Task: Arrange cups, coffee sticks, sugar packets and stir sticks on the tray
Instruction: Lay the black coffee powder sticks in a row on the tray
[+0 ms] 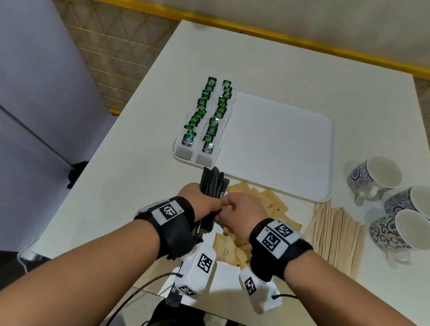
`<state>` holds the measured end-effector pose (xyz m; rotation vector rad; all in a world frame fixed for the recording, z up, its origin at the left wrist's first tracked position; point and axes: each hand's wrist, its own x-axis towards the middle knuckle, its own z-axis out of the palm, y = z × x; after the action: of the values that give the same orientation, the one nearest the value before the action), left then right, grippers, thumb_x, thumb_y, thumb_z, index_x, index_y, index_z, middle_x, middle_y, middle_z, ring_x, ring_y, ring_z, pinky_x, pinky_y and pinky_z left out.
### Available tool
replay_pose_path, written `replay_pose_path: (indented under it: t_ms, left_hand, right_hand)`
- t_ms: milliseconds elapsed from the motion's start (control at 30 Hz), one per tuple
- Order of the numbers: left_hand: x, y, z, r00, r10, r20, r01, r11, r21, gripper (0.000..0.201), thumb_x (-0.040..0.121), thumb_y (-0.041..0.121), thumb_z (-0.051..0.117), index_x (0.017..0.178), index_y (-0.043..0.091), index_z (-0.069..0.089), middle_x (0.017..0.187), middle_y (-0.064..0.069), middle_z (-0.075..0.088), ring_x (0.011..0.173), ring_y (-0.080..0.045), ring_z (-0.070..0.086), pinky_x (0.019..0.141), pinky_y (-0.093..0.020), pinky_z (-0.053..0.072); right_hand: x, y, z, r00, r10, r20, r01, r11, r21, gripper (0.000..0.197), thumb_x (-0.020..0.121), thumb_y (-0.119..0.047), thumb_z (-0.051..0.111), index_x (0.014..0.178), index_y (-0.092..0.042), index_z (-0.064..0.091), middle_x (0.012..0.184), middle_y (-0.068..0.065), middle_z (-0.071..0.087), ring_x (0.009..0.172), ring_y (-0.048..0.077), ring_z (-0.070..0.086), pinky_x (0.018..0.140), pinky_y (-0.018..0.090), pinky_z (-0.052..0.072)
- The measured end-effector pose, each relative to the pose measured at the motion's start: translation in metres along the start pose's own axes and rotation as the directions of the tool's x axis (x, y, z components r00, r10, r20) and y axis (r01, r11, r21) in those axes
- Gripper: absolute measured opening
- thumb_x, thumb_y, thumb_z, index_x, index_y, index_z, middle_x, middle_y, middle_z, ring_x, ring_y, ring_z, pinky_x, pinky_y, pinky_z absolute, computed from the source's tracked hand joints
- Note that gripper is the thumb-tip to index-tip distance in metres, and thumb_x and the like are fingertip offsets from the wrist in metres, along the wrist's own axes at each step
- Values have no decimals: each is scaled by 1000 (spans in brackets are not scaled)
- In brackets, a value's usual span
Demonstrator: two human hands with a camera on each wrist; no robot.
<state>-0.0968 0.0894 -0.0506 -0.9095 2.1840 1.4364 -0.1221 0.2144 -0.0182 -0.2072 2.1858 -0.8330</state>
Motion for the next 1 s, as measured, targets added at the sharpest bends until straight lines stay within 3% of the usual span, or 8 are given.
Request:
replay_pose_path:
  t_ms: [100,167,267,433,567,700,800,1000]
  left_hand:
    - [-6,3,-2,999,33,30,-32,999,-42,29,75,31,78,79,7,61,72,-11,64,58,-22,61,59,-31,56]
    - [-8,5,-1,998,56,19,-56,998,-41,36,74,38,78,79,8,59,68,-8,63,54,-21,60,52,-27,54]
    - [-7,8,1,995,98,10,-98,995,-18,32,74,36,76,71,12,56,66,-5,61,55,-19,58,55,-29,51]
    - [1,12,-1,1000,27,-14,-27,1000,0,52,58,39,77,90,2,61,79,-11,63,66,-22,60,57,-27,48]
    - [8,12,-1,998,57,21,-60,974,218,25,67,19,72,80,9,52,74,-6,57,65,-19,54,51,-25,38]
    - [9,11,-2,994,104,30,-107,905,412,32,69,16,71,95,15,52,88,-3,59,78,-20,56,61,-26,41]
    - [7,8,-1,989,150,12,-136,854,502,40,70,17,70,105,18,51,95,-2,60,82,-20,56,68,-27,43]
    - [9,15,-13,990,140,20,-131,855,501,26,70,18,69,90,17,52,86,-2,61,74,-20,57,62,-27,42]
  right_hand:
    - [-3,0,-1,1000,17,22,-19,993,118,23,90,-7,52,76,-26,55,70,4,65,49,18,56,52,32,47]
    - [-3,1,-1,999,-39,-6,39,993,109,26,87,-3,56,78,-27,56,80,9,69,58,21,63,63,43,56]
    - [0,6,0,997,-59,-40,64,989,130,27,85,0,55,80,-27,56,76,7,66,60,21,66,68,48,57]
    - [4,8,4,1000,-15,-15,18,978,206,22,86,-2,60,91,-23,54,76,5,61,57,17,65,65,43,57]
    - [8,10,7,999,-16,-31,22,984,179,24,85,1,59,98,-18,56,80,9,63,62,18,64,51,22,52]
    - [10,12,4,996,-48,-77,59,986,157,22,86,-3,58,100,-18,53,82,13,70,62,17,61,52,25,48]
    - [10,14,-3,995,-49,-92,67,975,210,21,86,-1,57,87,-21,52,78,13,67,56,16,57,48,24,46]
    - [-4,11,-10,967,-241,-80,243,970,13,18,85,-12,60,79,-29,61,74,-3,69,64,7,66,69,24,57]
